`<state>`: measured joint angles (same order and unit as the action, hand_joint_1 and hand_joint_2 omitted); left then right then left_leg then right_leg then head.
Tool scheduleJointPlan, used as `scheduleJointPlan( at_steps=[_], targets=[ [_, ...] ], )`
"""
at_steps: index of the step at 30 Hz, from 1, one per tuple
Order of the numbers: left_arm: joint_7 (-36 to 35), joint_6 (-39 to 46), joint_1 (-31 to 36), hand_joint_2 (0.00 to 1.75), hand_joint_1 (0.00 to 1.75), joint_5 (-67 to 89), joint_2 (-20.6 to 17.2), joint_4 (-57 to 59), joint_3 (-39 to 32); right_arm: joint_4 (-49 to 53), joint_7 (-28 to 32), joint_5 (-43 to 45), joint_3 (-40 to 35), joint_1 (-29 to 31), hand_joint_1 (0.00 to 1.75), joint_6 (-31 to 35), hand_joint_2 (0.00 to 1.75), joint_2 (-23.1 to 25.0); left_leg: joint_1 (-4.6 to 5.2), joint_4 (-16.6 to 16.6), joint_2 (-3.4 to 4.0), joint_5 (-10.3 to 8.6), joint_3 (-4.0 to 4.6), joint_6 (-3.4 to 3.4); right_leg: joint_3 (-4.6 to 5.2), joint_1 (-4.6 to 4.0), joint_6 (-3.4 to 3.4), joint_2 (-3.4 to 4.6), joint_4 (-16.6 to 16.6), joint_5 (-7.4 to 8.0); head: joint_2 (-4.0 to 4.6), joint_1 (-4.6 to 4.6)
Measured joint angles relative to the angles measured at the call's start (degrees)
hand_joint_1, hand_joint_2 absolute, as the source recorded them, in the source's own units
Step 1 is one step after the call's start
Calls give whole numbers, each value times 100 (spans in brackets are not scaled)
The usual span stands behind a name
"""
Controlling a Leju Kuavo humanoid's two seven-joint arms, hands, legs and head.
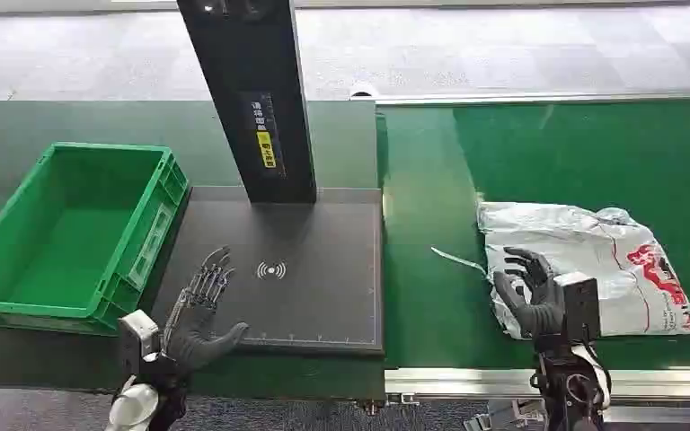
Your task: Moved the parcel from conveyor to table for the left to box.
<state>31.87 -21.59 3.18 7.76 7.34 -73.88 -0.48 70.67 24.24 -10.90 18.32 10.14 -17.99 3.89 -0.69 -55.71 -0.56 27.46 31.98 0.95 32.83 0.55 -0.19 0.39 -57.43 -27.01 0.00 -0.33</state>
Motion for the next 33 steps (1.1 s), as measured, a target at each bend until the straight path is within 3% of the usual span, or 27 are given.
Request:
scheduleJointPlan(
  at_steps=[1,4,5,9,18,22,25,28,33],
  targets=[
    [28,-2,14,175,0,-2,9,39,2,81,7,223,44,-6,0,-125,0,0,2,0,5,0,0,0,0,1,0,2,0,0,0,2],
    [96,-13,91,175,0,-17,35,196,26,314,-11,1345,170,25,0,-730,0,0,5,-1,7,0,0,-1,0,5,1,3,1,1,0,0],
    [113,-13,121,175,0,-20,46,244,31,373,-37,1698,214,56,0,-886,175,-2,5,-2,4,0,-1,-1,0,5,1,3,1,1,0,2],
    [124,-11,213,175,0,-50,61,343,33,637,48,2321,293,94,0,-1036,175,-20,5,-2,7,0,-1,-1,-1,5,1,3,1,1,0,0],
    [131,-11,194,175,0,-101,48,356,24,990,337,1218,140,91,0,-145,175,-48,3,-1,7,0,0,0,0,2,1,4,1,1,0,-2],
    [131,-2,176,175,0,-101,44,352,24,1020,225,83,32,93,0,727,175,-138,4,-1,6,0,1,-1,-3,4,1,4,1,1,0,-2],
    [122,-2,132,175,0,-101,37,310,24,977,-444,-1587,-177,106,0,1429,175,-332,5,-1,7,0,3,-1,-3,4,1,4,1,1,0,2],
    [39,-31,100,175,0,-98,35,258,22,604,-1317,-2935,-398,318,0,1600,175,-566,4,-1,7,0,1,-1,-2,4,1,4,1,1,0,0],
    [-35,-87,104,175,0,-90,37,218,20,-407,-1685,-3504,-584,755,0,1576,175,-885,4,-3,-3,-1,1,-1,-3,4,2,2,1,2,0,0]
  ],
)
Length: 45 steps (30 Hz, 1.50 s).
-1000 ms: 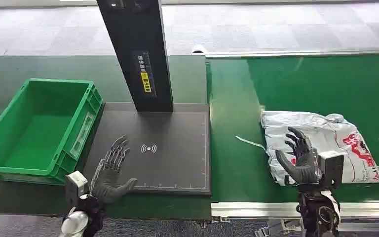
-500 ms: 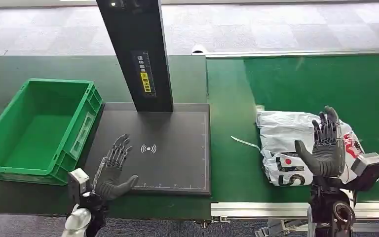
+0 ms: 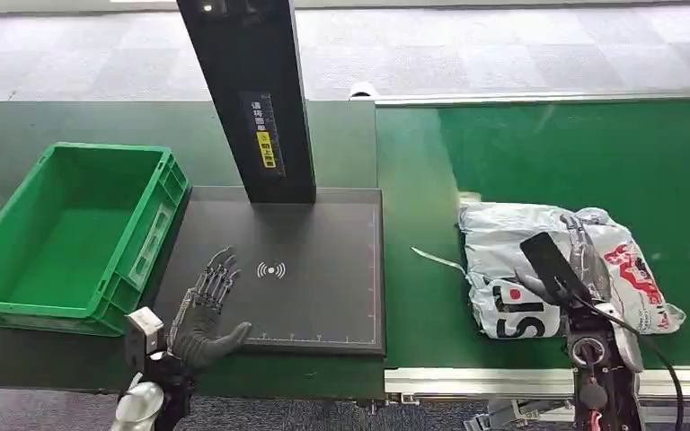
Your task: Moved the parcel from conveyor to table for the left to box.
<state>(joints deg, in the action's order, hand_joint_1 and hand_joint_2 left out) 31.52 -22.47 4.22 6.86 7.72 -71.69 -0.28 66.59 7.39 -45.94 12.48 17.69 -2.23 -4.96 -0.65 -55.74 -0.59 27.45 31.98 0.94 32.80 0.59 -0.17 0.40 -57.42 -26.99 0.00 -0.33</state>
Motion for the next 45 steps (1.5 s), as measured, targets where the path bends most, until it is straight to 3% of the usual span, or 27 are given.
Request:
scheduleJointPlan(
  at_steps=[3,9,14,20,21,23,29,40,45],
  targets=[
    [-4,-2,4,175,0,0,2,-13,0,-319,-15,-39,-63,112,0,0,175,-98,0,0,0,1,1,0,2,0,0,0,0,0,2,0],
    [-59,-15,137,175,0,33,-2,66,-2,-1655,-820,-923,-372,698,0,-652,175,-461,1,0,2,0,3,0,2,1,1,0,0,0,2,0],
    [11,-4,325,175,0,31,-15,369,9,-3135,-676,-1239,-769,1366,0,-1195,175,-874,1,-7,-3,-3,1,-5,-1,3,9,-1,0,6,0,0],
    [74,39,544,175,0,-4,-42,719,81,-4013,-588,-1456,-1130,1909,5,-2095,175,-1130,1,-9,-1,-2,-11,-5,-10,2,9,-2,1,5,0,-2],
    [99,59,574,175,0,-15,-44,795,105,-4113,-586,-1500,-1198,1988,147,-2283,175,-1178,1,-9,-1,-2,-16,-5,-17,2,10,-2,1,3,2,0],
    [153,68,621,175,0,-70,-44,912,138,-4301,-557,-1578,-1351,2161,175,-2632,175,-1263,1,-12,-2,0,-29,-5,-33,2,16,-4,3,-1,0,0],
    [212,105,641,175,0,-201,-59,1029,188,-4609,-382,-1779,-1755,2543,175,-3003,175,-1431,1,-23,-10,7,-49,-18,-72,2,24,-22,4,-5,0,2],
    [149,157,186,175,0,-328,-177,597,177,-4725,17,-1554,-1919,2638,175,-2636,175,-1383,0,-24,-13,9,-41,-18,-65,-1,25,-23,4,-5,2,0],
    [142,210,11,175,0,-391,-216,382,170,-4727,486,-1425,-1998,2651,175,-2065,175,-1307,0,-23,-9,8,-33,-19,-62,-1,26,-20,2,-5,0,-2]
  ],
)
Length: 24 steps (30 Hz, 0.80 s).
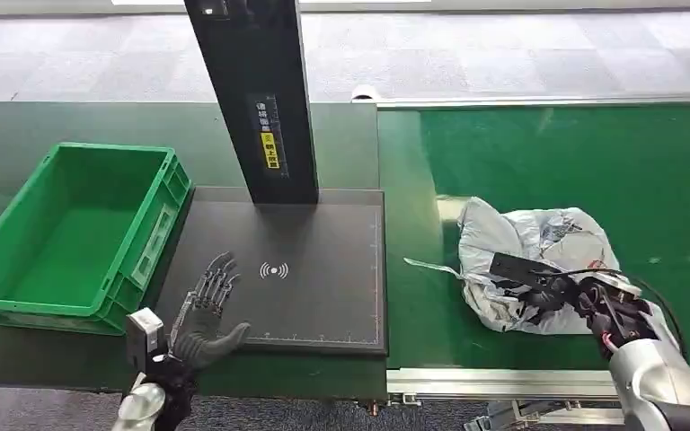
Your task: Moved the parcel from conveyor to table for the left to box.
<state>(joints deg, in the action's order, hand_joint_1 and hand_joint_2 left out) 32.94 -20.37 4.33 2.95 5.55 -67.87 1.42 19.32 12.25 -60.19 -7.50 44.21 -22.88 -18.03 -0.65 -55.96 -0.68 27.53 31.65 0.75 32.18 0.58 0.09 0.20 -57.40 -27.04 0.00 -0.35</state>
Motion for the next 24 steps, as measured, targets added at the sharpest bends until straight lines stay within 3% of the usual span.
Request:
scheduleJointPlan(
  at_steps=[5,10,16,20,24],
  targets=[
    [0,46,-361,175,0,-87,-46,-476,-81,275,937,502,-142,23,175,1170,175,140,0,-1,1,0,5,0,12,0,0,0,0,0,2,0],
    [-11,0,-582,175,0,-125,-55,-778,-186,1189,1245,1305,-223,-203,175,1959,175,120,0,-2,-9,-1,13,0,23,0,0,-11,0,-1,0,0],
    [144,-50,-606,175,0,-125,-66,-826,-264,3460,1129,2207,2,-1300,175,2586,175,-256,1,-3,-28,2,33,-1,33,2,9,-24,0,-7,2,2],
    [402,118,-583,175,0,-160,-66,-900,-264,5077,1563,2675,606,-2273,175,3307,175,-227,0,-2,-35,4,43,-4,38,1,10,-30,0,-9,0,2],
    [566,279,-480,175,0,-369,-44,-1000,-264,6456,2101,2567,1110,-3034,175,3884,175,87,-4,2,-24,6,42,-2,42,-3,9,-21,0,-10,0,0]
  ],
)
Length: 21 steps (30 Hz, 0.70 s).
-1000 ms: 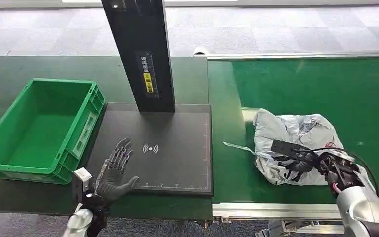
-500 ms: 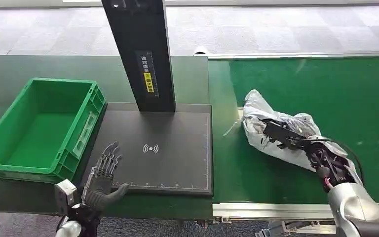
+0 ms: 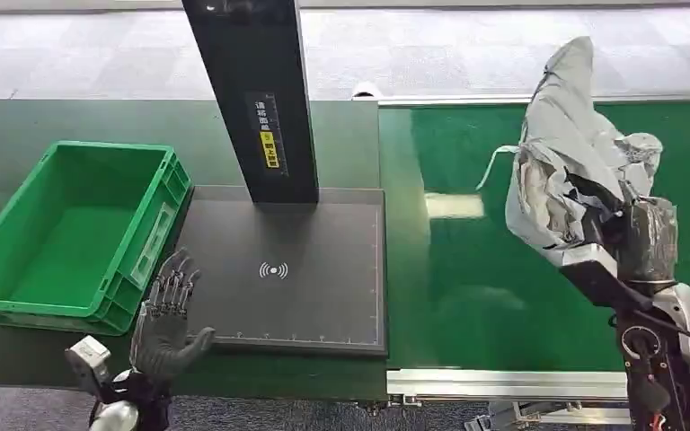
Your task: Moved the parcel from conveyor to table for the left to box.
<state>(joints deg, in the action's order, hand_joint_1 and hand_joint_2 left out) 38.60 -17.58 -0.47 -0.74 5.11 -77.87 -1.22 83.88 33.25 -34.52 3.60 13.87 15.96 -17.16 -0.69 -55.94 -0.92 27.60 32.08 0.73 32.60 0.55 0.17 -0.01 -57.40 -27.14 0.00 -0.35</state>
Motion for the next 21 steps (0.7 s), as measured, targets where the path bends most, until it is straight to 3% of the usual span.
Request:
scheduleJointPlan(
  at_steps=[5,8,10,14,21],
  targets=[
    [129,125,181,175,0,-204,44,-66,0,1105,356,-868,-131,-509,175,443,175,385,-2,2,5,-1,-3,1,-4,-2,-3,3,-1,-1,0,2],
    [138,149,299,175,0,-276,50,-66,2,1166,226,-1845,-672,-523,175,642,175,551,-2,2,26,-2,-13,1,-6,-2,-6,18,-1,3,2,0],
    [142,182,361,175,0,-282,55,-66,7,1157,124,-1997,-1102,-506,175,760,175,606,-1,1,25,-4,-14,1,-6,-2,-5,17,-1,4,0,0],
    [145,214,396,175,0,-278,55,-55,13,1017,-38,-2325,-1708,-333,175,600,175,626,-1,0,28,-4,-12,1,-4,-2,-4,21,-1,5,2,2],
    [145,212,452,175,0,-278,59,-44,55,-193,-246,-2572,-2870,362,175,257,175,580,-1,0,30,-3,-10,1,-3,-2,-4,26,-1,5,2,2]
  ],
)
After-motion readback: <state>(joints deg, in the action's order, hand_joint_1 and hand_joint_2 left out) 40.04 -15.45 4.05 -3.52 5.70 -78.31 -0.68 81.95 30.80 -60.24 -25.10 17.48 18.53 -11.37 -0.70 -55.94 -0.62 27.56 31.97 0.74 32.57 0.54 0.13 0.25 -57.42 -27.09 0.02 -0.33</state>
